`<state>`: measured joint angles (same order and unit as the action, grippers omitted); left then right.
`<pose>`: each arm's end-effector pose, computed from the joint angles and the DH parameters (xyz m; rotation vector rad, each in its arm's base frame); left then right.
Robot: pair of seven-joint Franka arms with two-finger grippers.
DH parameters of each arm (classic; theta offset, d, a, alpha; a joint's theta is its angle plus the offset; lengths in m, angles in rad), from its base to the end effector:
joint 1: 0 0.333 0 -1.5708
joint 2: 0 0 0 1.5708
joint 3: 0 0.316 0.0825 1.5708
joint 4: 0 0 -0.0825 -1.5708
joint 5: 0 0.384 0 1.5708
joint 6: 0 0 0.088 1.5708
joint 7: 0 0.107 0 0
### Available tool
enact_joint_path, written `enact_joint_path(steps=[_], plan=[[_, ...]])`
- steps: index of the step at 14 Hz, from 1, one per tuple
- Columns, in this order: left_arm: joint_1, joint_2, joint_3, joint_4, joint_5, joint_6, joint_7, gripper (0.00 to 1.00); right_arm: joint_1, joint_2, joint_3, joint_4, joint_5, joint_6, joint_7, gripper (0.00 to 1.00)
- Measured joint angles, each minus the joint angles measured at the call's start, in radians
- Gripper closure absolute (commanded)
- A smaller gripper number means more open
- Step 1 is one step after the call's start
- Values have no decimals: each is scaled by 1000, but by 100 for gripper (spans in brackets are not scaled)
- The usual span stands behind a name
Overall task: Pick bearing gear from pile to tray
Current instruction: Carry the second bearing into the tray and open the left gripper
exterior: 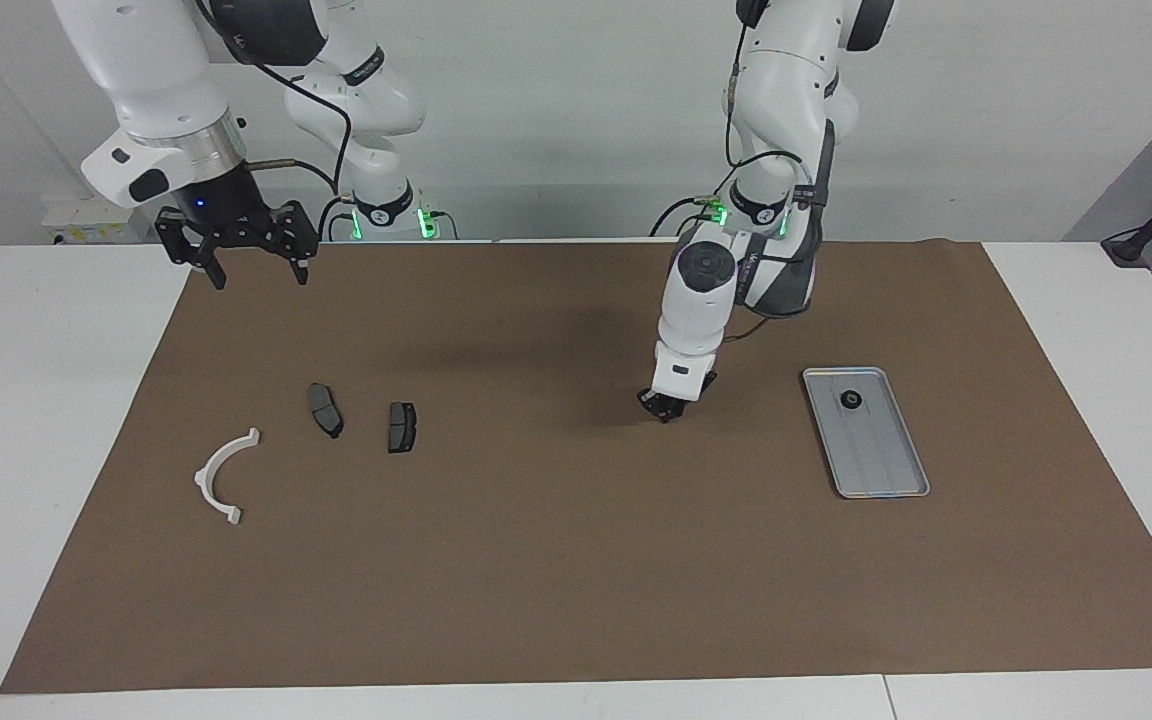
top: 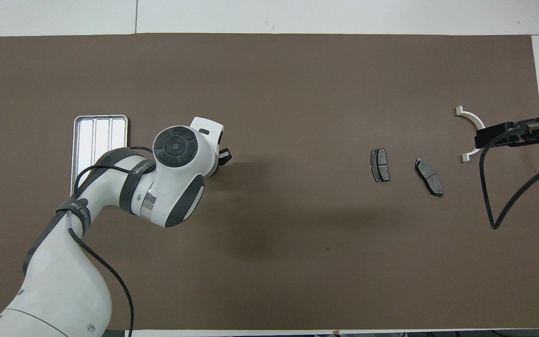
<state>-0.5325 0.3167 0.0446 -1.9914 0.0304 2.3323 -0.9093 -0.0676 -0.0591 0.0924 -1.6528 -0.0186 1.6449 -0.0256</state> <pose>0.5361 -0.2850 0.3059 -3.0671 -0.6190 -0.0656 0.5428 0.0131 0.6245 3.1155 0.0799 0.0794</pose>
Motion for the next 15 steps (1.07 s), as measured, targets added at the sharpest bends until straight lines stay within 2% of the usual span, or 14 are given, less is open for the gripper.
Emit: enact_joint_path(steps=[2, 5, 8, 10, 15], plan=[[58, -41, 29, 10, 7, -63, 107, 96, -4, -7, -1, -3, 0, 17, 0, 0], [222, -102, 36, 10, 9, -110, 364, 96, -5, -10, -15, 7, 3, 2, 0, 0], [364, -105, 36, 10, 9, -97, 594, 97, -5, -10, -21, 8, 3, -11, 0, 0], [404, -102, 36, 9, 9, -68, 646, 97, -5, -10, -21, 8, 3, -13, 0, 0], [412, -49, 32, 5, 9, -3, 660, 97, -5, -12, -21, 39, 3, -51, 0, 0]])
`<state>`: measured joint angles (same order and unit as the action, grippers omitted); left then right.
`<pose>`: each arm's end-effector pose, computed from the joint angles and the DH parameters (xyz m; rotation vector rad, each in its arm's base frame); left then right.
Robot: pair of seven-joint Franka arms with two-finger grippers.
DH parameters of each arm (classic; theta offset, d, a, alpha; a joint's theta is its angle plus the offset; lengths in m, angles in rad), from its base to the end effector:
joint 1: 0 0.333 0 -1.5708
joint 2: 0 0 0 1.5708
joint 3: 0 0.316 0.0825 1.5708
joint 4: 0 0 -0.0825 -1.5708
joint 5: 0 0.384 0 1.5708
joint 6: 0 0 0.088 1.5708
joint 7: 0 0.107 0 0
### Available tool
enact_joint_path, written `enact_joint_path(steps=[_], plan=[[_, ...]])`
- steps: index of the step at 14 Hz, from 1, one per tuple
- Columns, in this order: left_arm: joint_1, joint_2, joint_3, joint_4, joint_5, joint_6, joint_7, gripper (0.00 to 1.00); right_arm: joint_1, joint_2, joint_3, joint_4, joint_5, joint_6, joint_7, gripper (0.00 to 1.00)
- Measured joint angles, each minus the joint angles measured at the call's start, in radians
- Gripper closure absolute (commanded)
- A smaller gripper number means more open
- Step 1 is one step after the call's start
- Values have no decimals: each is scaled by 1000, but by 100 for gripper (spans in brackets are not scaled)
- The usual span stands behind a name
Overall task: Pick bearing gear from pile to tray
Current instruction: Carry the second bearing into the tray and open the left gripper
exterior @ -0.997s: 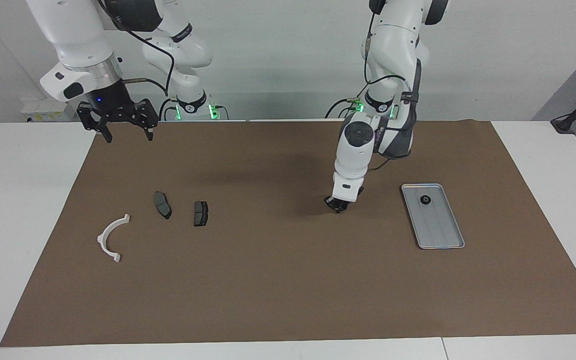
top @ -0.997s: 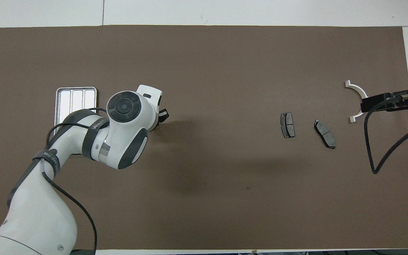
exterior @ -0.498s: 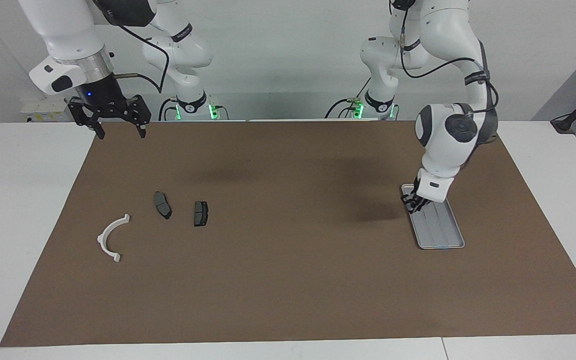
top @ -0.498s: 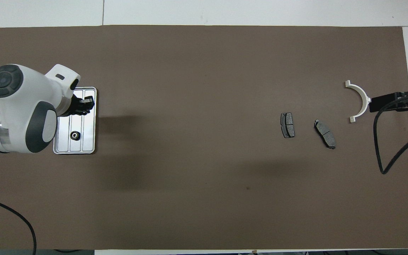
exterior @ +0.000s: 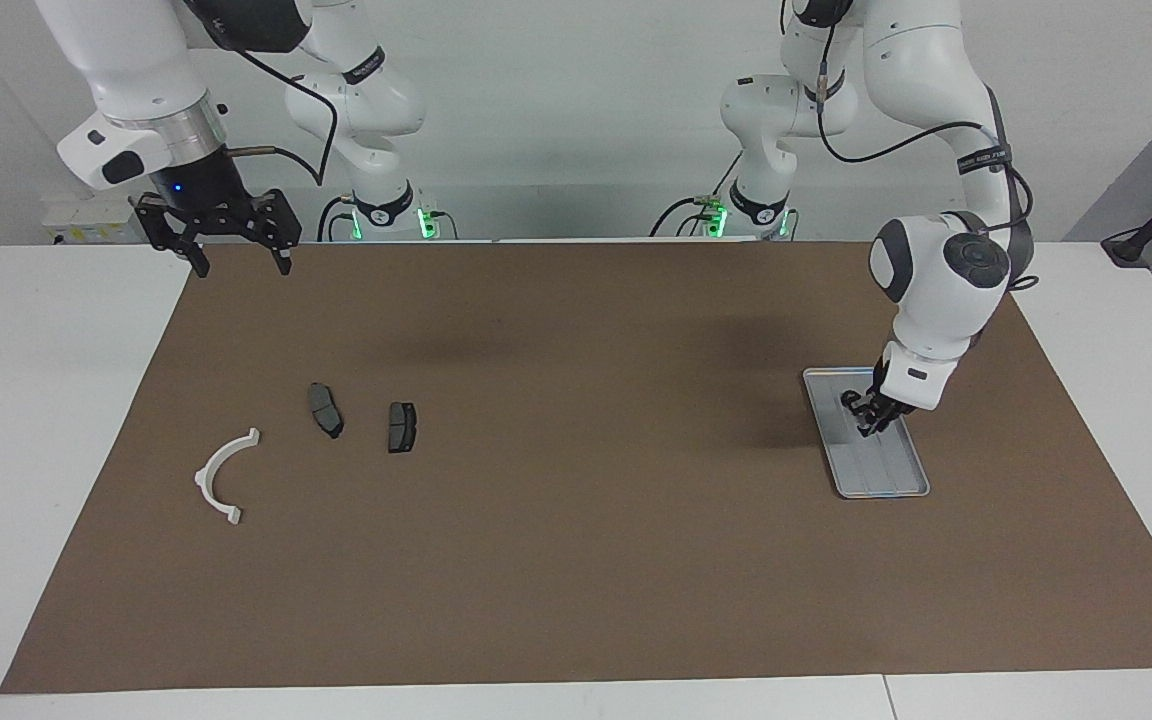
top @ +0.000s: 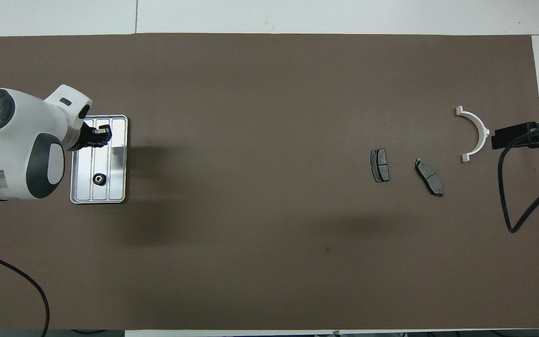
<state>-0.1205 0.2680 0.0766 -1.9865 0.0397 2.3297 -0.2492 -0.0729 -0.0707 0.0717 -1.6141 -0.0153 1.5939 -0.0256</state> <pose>0.6082 -0.0278 0.3377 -3.0887 -0.2718 -0.1276 0.5349 -0.0008 0.6445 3.1194 0.0379 0.0781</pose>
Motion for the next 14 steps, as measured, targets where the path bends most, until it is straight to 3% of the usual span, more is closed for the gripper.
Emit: enact_joint_path(steps=[12, 14], plan=[[50, 31, -5, -44, 0, 64, 32, 95, 1, -1, 5, 9, 0, -40, 0, 0], [49, 31, -9, -45, 0, 68, 25, 90, 0, -1, 4, 9, 0, -40, 0, 0]])
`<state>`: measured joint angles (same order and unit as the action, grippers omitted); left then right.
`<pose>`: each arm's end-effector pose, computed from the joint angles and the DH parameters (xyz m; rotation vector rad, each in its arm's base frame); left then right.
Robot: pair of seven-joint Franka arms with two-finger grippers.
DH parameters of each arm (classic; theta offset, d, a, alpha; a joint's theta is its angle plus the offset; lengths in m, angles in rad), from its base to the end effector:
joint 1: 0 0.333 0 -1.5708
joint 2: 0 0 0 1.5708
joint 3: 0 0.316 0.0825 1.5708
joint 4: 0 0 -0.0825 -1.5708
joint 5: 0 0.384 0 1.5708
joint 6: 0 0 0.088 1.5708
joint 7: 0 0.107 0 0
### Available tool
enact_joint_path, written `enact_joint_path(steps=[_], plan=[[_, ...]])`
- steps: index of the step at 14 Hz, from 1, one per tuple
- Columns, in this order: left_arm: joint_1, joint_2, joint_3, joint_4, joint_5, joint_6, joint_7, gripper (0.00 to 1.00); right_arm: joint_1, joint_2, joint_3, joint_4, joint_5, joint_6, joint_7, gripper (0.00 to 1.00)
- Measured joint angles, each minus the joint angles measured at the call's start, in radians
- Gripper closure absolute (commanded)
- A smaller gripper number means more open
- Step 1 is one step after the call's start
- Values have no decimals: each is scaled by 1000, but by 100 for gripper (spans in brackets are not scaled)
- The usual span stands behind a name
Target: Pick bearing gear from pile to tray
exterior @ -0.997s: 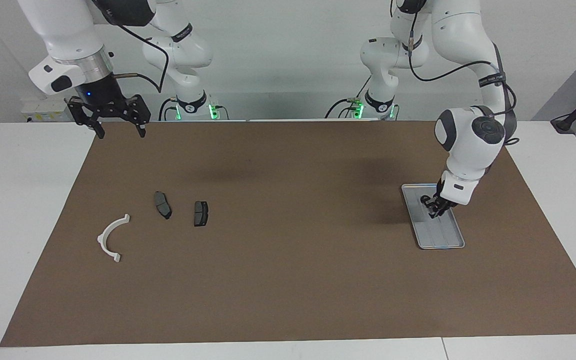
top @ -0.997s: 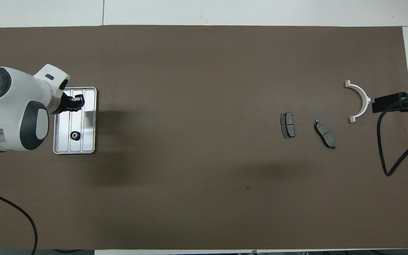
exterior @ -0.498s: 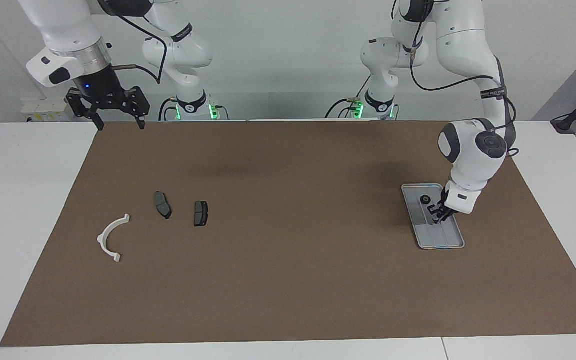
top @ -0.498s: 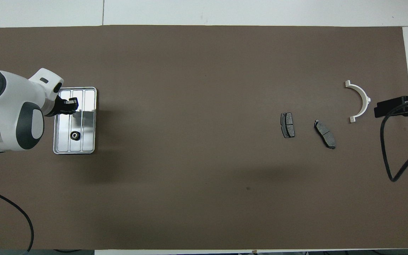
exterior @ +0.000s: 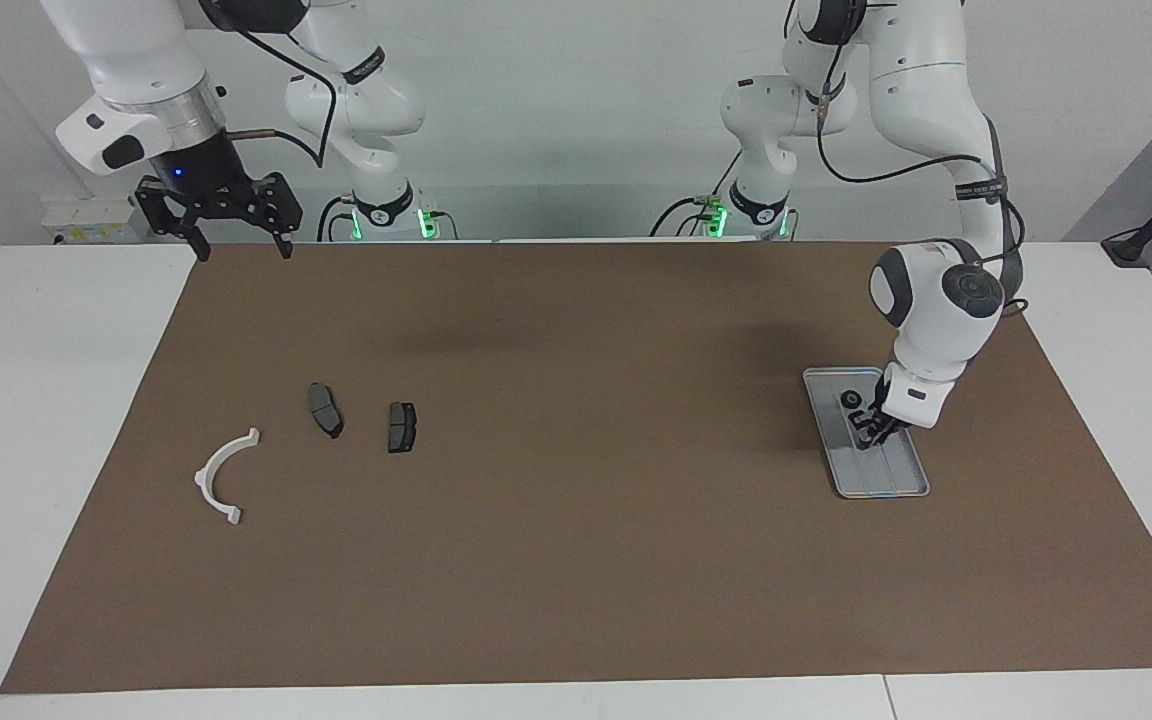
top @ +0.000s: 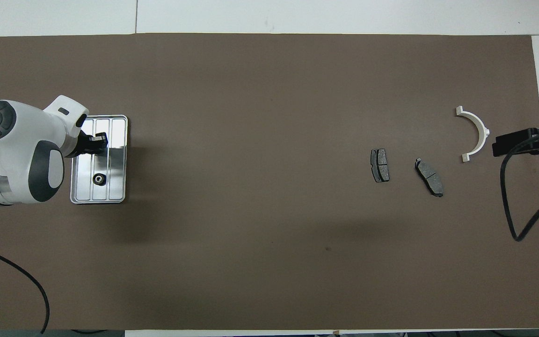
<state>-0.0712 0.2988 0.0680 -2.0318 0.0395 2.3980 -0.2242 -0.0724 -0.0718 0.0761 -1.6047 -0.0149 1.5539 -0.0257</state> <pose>0.6021 -0.0029 0.3056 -3.0861 -0.2927 -0.1129 0.5305 0.0020 0.6459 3.1205 0.0450 0.0321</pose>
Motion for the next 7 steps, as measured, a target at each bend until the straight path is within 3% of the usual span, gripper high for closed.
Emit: enact_joint_path(steps=[2, 3, 4, 5, 6, 7], plan=[[0, 0, -1, -7, 0, 8, -2, 87, 0, 0, 0, 0, 0, 0, 0, 0], [0, 0, -1, -11, 0, 13, -3, 64, 0, 0, 0, 0, 0, 0, 0, 0], [0, 0, -1, -14, 0, 18, -3, 33, 0, 0, 0, 0, 0, 0, 0, 0], [0, 0, -1, -15, 0, 19, -3, 17, 0, 0, 0, 0, 0, 0, 0, 0], [0, 0, -1, -14, 0, 20, -5, 7, 0, 0, 0, 0, 0, 0, 0, 0], [0, -1, -1, -6, 0, 18, -7, 6, 0, 0, 0, 0, 0, 0, 0, 0]])
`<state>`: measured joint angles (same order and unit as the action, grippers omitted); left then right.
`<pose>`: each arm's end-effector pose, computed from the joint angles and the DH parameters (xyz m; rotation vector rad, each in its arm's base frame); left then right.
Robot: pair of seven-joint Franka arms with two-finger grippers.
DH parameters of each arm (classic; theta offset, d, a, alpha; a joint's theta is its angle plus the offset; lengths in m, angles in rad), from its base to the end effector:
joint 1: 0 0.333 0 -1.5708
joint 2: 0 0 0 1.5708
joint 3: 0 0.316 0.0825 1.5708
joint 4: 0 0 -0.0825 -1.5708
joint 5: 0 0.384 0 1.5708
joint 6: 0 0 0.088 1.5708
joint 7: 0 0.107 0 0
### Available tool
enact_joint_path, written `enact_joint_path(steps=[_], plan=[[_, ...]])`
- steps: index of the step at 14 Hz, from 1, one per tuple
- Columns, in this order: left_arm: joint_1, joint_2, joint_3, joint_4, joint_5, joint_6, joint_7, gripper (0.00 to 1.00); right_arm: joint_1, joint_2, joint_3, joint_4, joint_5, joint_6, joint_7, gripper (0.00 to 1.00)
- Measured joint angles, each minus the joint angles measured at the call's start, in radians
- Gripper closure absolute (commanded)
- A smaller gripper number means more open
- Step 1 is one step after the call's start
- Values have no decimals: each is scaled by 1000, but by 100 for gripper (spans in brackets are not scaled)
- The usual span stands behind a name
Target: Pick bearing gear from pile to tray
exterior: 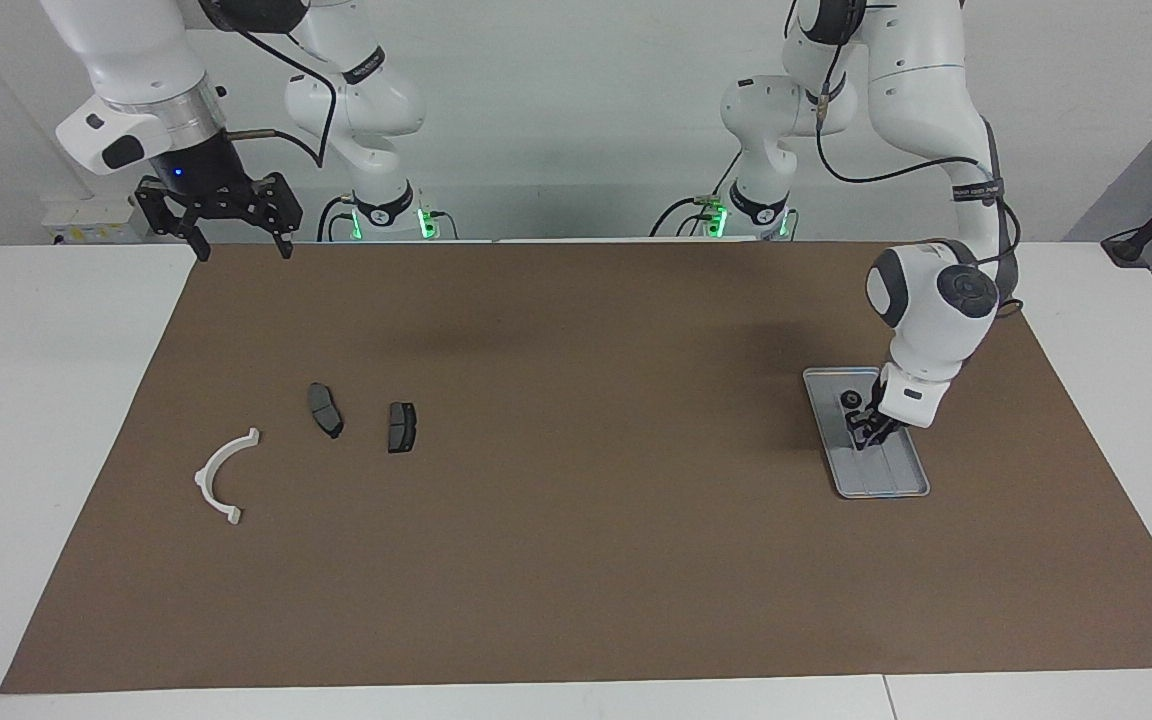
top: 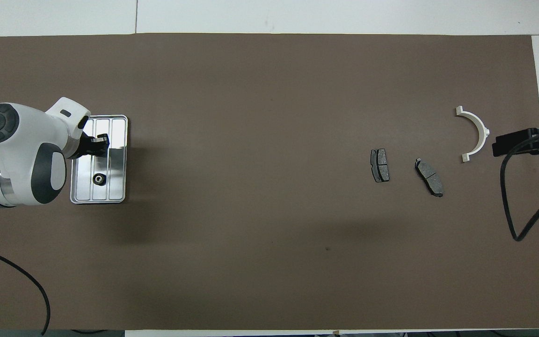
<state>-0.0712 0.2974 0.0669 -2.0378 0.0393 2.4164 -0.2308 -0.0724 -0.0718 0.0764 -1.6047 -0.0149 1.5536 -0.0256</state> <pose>0.6021 -0.0036 0.3056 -3.0872 -0.3011 -0.1343 0.5305 0.0021 0.6458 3.1205 0.0453 0.0316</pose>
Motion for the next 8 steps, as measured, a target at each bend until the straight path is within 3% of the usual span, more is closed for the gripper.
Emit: enact_joint_path(steps=[1, 3, 8], plan=[[0, -5, 1, 19, 0, -16, -2, 0, 0, 0, 0, 0, 0, 0, 0, 0], [4, -41, 5, 84, 0, -136, -2, 0, 0, 0, 0, 0, 0, 0, 0, 0], [7, -219, -4, 151, 0, -433, -2, 0, 0, 0, 1, 0, 0, 0, 0, 0]])
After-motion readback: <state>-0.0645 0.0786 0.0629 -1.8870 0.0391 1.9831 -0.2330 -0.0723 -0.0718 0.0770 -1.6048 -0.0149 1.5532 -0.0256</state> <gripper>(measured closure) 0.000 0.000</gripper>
